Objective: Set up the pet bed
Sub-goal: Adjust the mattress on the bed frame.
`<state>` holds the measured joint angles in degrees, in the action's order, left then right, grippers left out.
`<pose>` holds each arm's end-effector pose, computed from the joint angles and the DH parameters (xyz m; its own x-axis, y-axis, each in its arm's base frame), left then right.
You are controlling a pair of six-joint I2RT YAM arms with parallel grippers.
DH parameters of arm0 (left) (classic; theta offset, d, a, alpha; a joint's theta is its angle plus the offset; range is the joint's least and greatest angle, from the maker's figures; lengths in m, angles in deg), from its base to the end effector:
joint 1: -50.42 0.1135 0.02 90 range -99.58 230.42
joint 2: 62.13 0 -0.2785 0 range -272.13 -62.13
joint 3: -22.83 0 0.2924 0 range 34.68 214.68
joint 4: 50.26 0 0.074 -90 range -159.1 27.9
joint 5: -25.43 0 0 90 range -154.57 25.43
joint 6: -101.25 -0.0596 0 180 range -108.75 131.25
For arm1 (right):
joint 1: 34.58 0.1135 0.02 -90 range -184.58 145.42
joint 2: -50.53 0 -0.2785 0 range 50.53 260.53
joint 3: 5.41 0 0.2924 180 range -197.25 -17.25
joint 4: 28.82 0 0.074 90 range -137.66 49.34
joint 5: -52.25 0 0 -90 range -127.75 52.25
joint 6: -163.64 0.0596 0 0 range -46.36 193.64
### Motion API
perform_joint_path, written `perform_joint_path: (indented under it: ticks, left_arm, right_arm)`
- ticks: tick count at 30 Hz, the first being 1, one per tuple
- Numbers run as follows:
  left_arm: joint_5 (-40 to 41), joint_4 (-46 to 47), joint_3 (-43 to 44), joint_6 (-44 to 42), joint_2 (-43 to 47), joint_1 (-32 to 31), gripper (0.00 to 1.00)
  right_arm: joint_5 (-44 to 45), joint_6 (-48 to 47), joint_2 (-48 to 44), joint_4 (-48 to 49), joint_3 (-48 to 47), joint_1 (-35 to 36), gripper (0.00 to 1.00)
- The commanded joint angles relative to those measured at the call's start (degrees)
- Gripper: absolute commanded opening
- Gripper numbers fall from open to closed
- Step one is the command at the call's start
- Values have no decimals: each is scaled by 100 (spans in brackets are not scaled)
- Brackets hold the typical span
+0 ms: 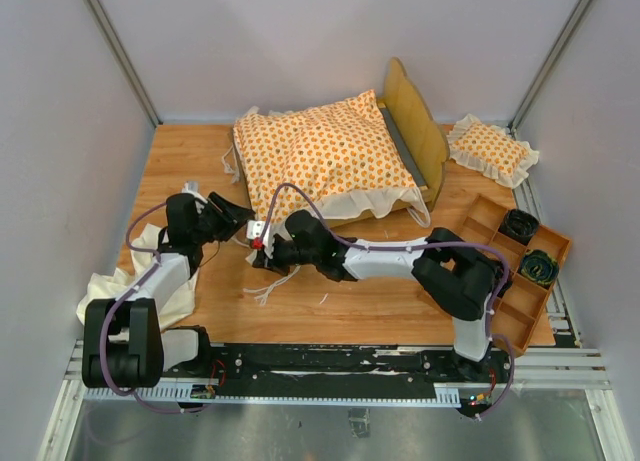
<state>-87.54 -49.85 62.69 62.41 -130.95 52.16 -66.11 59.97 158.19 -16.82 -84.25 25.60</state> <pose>0.2890 -0.0145 0.1700 -0.5447 -0.7340 -0.4056 -0.1747 0.5724 -0.8012 0.2150 0.4320 0.2013 0.0940 -0.2541 -0.9626 -0.9955 -0.0174 -0.0927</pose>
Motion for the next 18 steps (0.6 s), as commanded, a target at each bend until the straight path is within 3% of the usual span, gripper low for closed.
perform_joint_path:
  ticks: [1,5,8,13,18]
  left_arm:
    - [164,36,196,-595,58,31,50]
    - [509,19,205,-754,315,29,52]
    - [702,-71,274,-928,365,22,53]
    - [619,2,291,-929,367,-97,55]
    - [1015,30,361,-1015,258,-557,57]
  right_arm:
    - [763,1112,265,1303,374,134,0]
    - [1191,1081,146,955,349,132,0]
    - [1256,1051,-203,363,269,142,17]
    - [2098,778,-1729,-523,808,127,37]
    - [3116,612,-2912,-1697,1036,70,43]
